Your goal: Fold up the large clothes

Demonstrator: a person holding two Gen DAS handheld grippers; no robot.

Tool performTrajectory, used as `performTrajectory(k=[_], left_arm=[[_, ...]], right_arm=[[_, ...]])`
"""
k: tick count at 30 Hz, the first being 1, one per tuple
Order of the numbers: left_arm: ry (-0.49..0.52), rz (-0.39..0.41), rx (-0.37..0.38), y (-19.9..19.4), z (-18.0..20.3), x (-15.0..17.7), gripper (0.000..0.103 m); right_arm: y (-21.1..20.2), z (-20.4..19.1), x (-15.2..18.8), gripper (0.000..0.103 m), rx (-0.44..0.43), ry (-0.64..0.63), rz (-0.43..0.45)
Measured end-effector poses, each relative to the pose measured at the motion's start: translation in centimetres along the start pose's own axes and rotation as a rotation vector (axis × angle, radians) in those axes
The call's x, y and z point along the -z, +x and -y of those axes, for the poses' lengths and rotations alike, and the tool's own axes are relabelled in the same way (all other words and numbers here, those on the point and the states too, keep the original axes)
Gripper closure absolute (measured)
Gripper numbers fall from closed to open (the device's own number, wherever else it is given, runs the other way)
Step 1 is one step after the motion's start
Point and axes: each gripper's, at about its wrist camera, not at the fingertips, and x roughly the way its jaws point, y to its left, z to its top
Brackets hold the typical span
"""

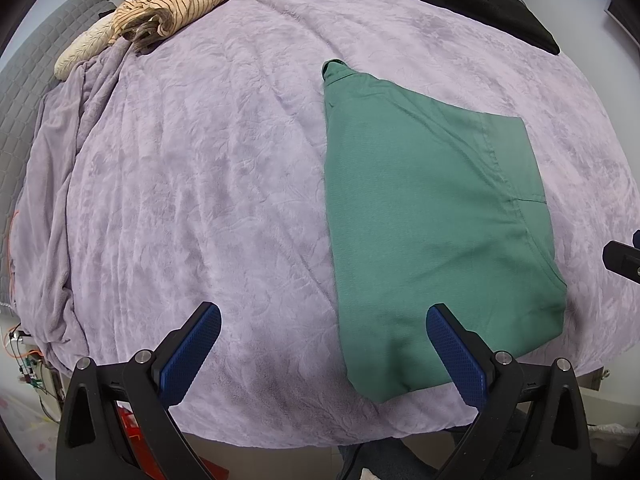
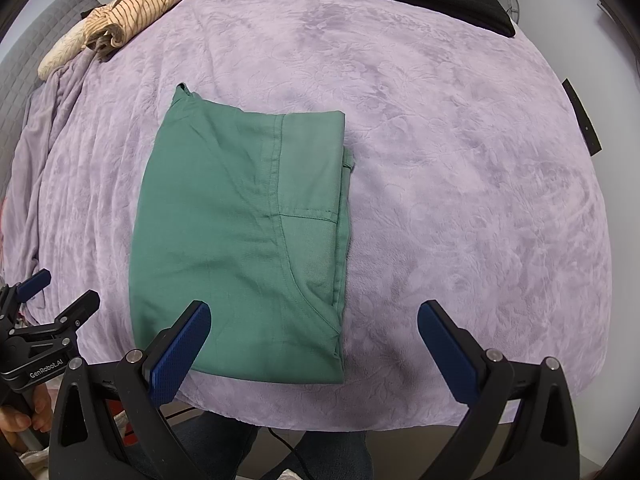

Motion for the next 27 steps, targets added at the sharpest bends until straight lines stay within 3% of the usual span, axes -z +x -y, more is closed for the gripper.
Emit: performTrajectory(k=[27], left_arm=[[0.003,0.002,0.001,0.07,-0.53,0.13,0.000]], right_arm=[[-0.02,-0.28,0.05,0.000,0.002,-0.008,-0.004]])
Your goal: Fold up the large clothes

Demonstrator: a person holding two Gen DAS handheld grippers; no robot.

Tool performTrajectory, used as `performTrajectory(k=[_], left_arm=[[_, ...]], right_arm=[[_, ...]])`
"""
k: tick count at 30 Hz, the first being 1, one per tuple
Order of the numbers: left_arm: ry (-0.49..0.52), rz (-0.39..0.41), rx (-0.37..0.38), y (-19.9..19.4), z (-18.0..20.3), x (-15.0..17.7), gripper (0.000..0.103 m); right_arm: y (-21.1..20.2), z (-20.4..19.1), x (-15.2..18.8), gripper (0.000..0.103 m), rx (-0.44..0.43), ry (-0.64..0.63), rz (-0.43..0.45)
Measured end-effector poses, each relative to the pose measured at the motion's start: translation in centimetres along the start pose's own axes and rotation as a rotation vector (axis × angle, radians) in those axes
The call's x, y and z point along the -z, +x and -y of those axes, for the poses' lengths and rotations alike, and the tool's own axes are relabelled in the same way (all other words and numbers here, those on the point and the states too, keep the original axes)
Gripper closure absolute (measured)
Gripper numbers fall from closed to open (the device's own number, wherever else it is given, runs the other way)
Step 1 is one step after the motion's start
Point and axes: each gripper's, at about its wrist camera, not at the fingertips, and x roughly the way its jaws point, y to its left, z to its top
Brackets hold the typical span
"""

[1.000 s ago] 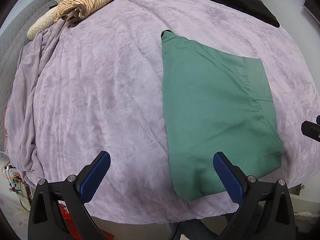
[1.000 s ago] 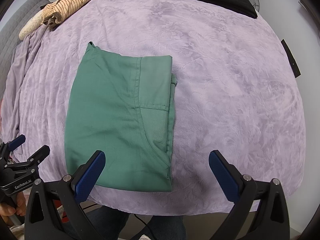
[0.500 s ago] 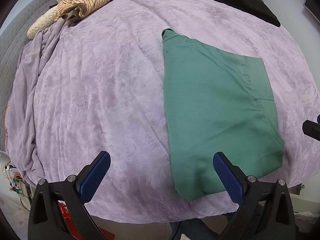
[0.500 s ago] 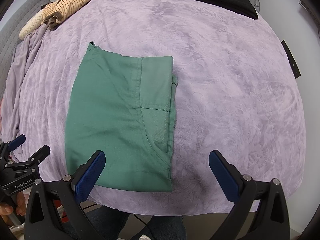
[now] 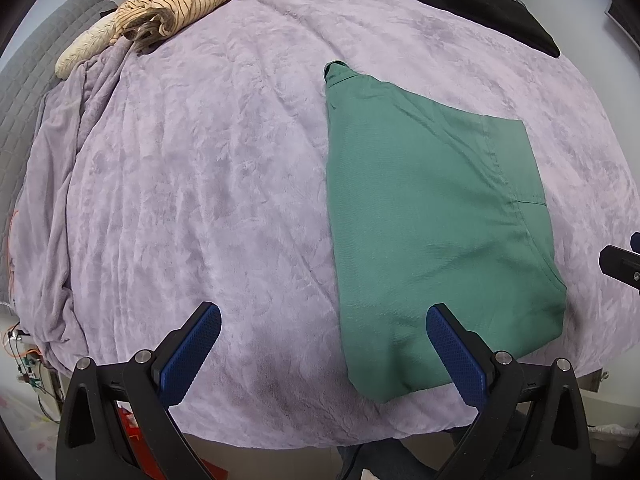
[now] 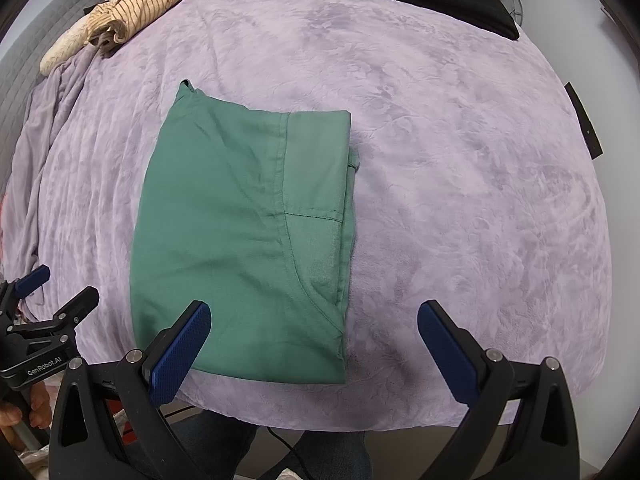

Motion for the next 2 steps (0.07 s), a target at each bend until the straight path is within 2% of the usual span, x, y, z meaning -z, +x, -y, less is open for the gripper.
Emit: performTrajectory(k=[2], left_arm=[[-0.002,-0.006,0.000,-0.04,0.12,0.00,0.000]], right_arm=[[0.02,-0.07,0.04,0.000,0.000,0.001,0.001]])
